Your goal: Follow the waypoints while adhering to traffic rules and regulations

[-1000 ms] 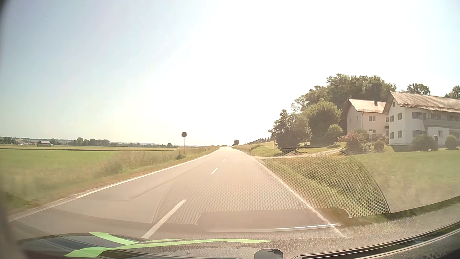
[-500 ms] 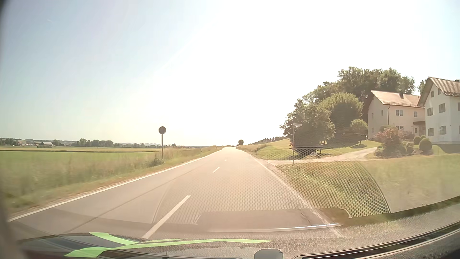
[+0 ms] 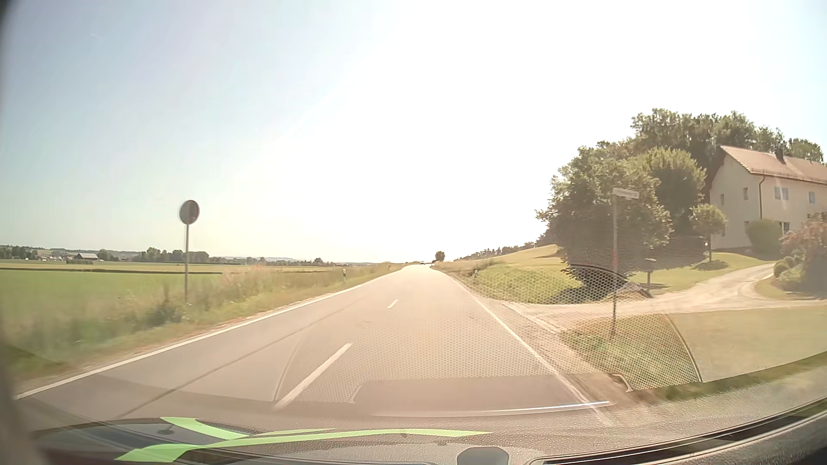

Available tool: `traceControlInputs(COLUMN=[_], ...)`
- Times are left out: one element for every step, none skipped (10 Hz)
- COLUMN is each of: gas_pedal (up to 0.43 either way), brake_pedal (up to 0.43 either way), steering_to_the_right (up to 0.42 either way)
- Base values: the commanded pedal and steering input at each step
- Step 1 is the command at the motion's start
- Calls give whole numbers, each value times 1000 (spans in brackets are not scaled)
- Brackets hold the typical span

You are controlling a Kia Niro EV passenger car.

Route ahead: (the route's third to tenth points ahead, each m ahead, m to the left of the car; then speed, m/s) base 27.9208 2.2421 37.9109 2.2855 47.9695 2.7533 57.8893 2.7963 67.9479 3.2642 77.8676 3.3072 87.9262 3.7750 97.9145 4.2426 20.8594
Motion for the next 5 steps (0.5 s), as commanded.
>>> traceControlInputs(gas_pedal=[220, 220, 220, 228, 228], brake_pedal=[0, 0, 0, 0, 0], steering_to_the_right=[-8, -5, -3, -3, -3])
